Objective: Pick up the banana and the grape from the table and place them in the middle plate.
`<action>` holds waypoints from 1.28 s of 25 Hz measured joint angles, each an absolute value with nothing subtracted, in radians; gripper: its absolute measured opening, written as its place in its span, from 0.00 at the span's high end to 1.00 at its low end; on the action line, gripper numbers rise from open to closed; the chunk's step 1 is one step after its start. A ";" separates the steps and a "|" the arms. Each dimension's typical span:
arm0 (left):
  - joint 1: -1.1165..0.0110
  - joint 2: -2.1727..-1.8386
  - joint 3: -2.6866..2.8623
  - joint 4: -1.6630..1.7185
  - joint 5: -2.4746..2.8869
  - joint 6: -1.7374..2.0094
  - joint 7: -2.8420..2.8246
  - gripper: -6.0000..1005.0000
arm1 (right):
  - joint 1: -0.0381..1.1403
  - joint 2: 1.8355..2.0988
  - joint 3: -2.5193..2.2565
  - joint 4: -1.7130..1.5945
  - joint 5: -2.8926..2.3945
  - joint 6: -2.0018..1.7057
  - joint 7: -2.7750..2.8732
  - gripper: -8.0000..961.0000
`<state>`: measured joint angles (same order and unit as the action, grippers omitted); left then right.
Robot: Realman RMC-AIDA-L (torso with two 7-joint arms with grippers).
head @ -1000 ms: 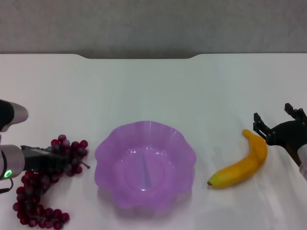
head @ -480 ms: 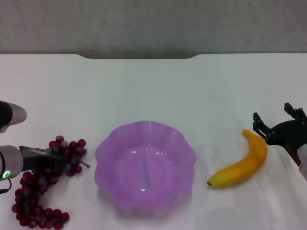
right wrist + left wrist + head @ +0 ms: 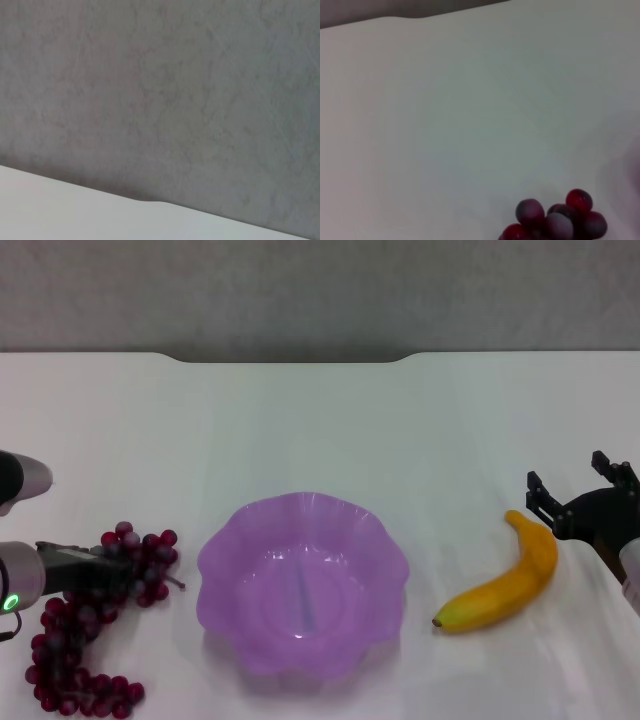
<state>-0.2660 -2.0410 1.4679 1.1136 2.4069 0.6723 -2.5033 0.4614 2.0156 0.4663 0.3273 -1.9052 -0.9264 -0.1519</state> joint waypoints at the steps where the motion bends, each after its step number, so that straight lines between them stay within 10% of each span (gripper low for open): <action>1: -0.265 -2.041 1.468 1.114 2.407 0.670 -2.504 0.63 | 0.461 2.016 0.466 0.327 -1.905 -0.926 -0.152 0.08; 32: -0.198 -2.041 1.478 1.219 2.367 0.670 -2.494 0.68 | 0.454 2.016 0.466 0.325 -1.905 -0.928 -0.152 0.07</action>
<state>-0.1985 -2.0415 1.4784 1.2187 2.3669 0.6700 -2.4944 0.4538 2.0156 0.4663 0.3253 -1.9052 -0.9281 -0.1519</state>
